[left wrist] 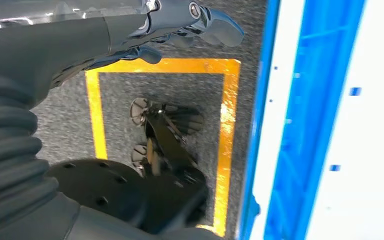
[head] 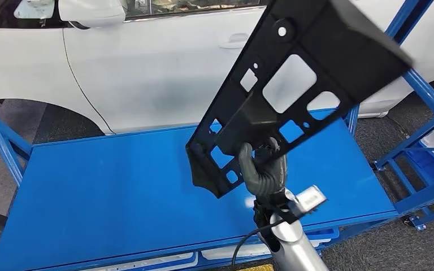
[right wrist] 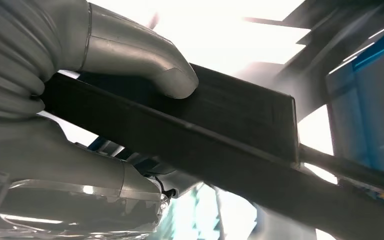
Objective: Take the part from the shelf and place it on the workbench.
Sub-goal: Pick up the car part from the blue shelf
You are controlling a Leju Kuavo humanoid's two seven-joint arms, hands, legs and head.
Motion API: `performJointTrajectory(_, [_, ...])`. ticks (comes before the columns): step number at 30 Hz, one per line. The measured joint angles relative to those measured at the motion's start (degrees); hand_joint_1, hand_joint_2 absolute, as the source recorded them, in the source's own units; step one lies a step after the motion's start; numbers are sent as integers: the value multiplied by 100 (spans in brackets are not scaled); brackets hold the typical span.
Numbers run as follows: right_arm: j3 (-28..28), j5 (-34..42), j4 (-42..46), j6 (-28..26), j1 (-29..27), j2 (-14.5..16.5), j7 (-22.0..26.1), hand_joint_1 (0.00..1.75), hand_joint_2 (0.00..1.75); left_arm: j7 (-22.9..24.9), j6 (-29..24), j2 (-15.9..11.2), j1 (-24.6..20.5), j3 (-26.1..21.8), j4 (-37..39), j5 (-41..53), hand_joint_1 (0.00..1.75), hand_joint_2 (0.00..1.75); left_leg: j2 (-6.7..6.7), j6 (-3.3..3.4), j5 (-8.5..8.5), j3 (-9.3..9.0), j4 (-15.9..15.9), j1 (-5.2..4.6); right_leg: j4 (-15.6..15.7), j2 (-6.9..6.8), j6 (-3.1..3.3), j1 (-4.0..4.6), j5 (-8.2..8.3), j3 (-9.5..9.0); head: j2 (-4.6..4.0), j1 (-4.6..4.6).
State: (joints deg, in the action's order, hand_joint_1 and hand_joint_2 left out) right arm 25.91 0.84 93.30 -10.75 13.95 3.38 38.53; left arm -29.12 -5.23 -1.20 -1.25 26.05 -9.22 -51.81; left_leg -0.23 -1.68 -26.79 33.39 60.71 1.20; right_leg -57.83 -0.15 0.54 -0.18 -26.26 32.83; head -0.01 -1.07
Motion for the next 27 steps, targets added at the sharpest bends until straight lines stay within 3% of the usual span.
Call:
performJointTrajectory(2, [3, 271, 424, 657, -143, -90, 75, 175, 175, 49, 0, -2, -11, -37, 0, -3, 0, 175, -10, 51, 5, -73, -184, -25, -36, 3, -52, 13, 5, 35, 1, 3])
performJointTrajectory(5, [73, 160, 771, 1139, -320, -143, 79, 175, 175, 152, -27, 5, -17, -48, 0, 8, 0, 175, -5, 156, 60, -59, -237, -10, -99, 6, -130, 3, -64, 69, 1, 7])
performJointTrajectory(7, [174, 13, 876, 1261, -371, -159, 79, 175, 175, 216, -40, 11, -34, -48, 0, 20, 0, 175, 11, 239, 112, -28, -271, 5, -503, 11, -178, -14, -397, 227, 1, 12])
performJointTrajectory(9, [310, -49, 891, 1372, -394, -186, 78, 175, 175, 286, -71, 9, -56, -48, 0, 23, 0, 175, 15, 282, 156, 41, -266, -5, -1252, 12, -208, -32, -819, 510, 1, 14])
performJointTrajectory(10, [393, -61, 873, 1427, -397, -204, 78, 175, 175, 320, -95, 9, -60, -46, 0, 23, 0, 175, 15, 288, 179, 80, -258, -10, -1537, 12, -219, -42, -928, 599, 1, 14])
performJointTrajectory(11, [480, -65, 851, 1473, -397, -219, 77, 175, 175, 348, -119, 10, -61, -44, 0, 23, 0, 175, 13, 285, 205, 120, -249, -12, -1629, 11, -224, -50, -930, 593, 1, 14])
performJointTrajectory(12, [564, -55, 827, 1529, -390, -230, 77, 175, 175, 369, -142, 12, -61, -41, 0, 25, 0, 175, 10, 275, 232, 157, -240, -13, -1482, 11, -219, -57, -830, 469, 1, 15])
performJointTrajectory(15, [774, 31, 786, 1733, -324, -247, 77, 175, 175, 408, -203, 17, -67, -30, 0, 34, 0, 175, -8, 211, 322, 235, -231, -16, -318, 14, -165, -46, -434, -256, 1, 9])
performJointTrajectory(17, [874, 46, 770, 1863, -263, -261, 77, 175, 175, 425, -238, 16, -74, -24, 0, 51, 0, 175, -13, 137, 381, 252, -247, -19, 38, 20, -120, -9, -361, -435, 1, 10])
performJointTrajectory(20, [1015, -81, 717, 1894, -199, -278, 77, 175, 175, 438, -281, 12, -77, -8, 0, 85, 0, 175, -10, 27, 408, 281, -269, -8, 112, 15, 3, -4, -270, -376, -1, 22])
performJointTrajectory(22, [1143, -185, 666, 1824, -155, -281, 77, 175, 175, 437, -303, 7, -73, 9, 0, 91, 0, 175, -7, -2, 105, 412, 54, -5, 171, 1, 86, -18, -157, -329, -1, 19])
performJointTrajectory(24, [1267, -227, 592, 1791, -121, -281, 77, 175, 175, 435, -318, 5, -74, 29, 0, 94, 0, 175, -7, -18, -406, 654, 780, -4, 160, -20, 123, 15, -74, -249, 0, 15])
performJointTrajectory(25, [1315, -226, 551, 1790, -113, -282, 77, 175, 175, 435, -321, 3, -74, 42, 0, 97, 0, 175, -7, -27, -574, 740, 1114, -4, 142, -28, 130, 32, -42, -200, 0, 17])
performJointTrajectory(26, [1348, -218, 515, 1794, -107, -282, 77, 175, 175, 437, -322, 1, -73, 57, 0, 99, 0, 175, -7, -30, -634, 740, 1280, -4, 115, -35, 130, 47, -15, -148, 0, 17])
performJointTrajectory(27, [1375, -204, 482, 1800, -102, -283, 77, 175, 175, 439, -320, -3, -72, 73, 0, 107, 0, 175, -7, -24, -586, 624, 1219, -6, 85, -37, 129, 59, -1, -98, 0, 17])
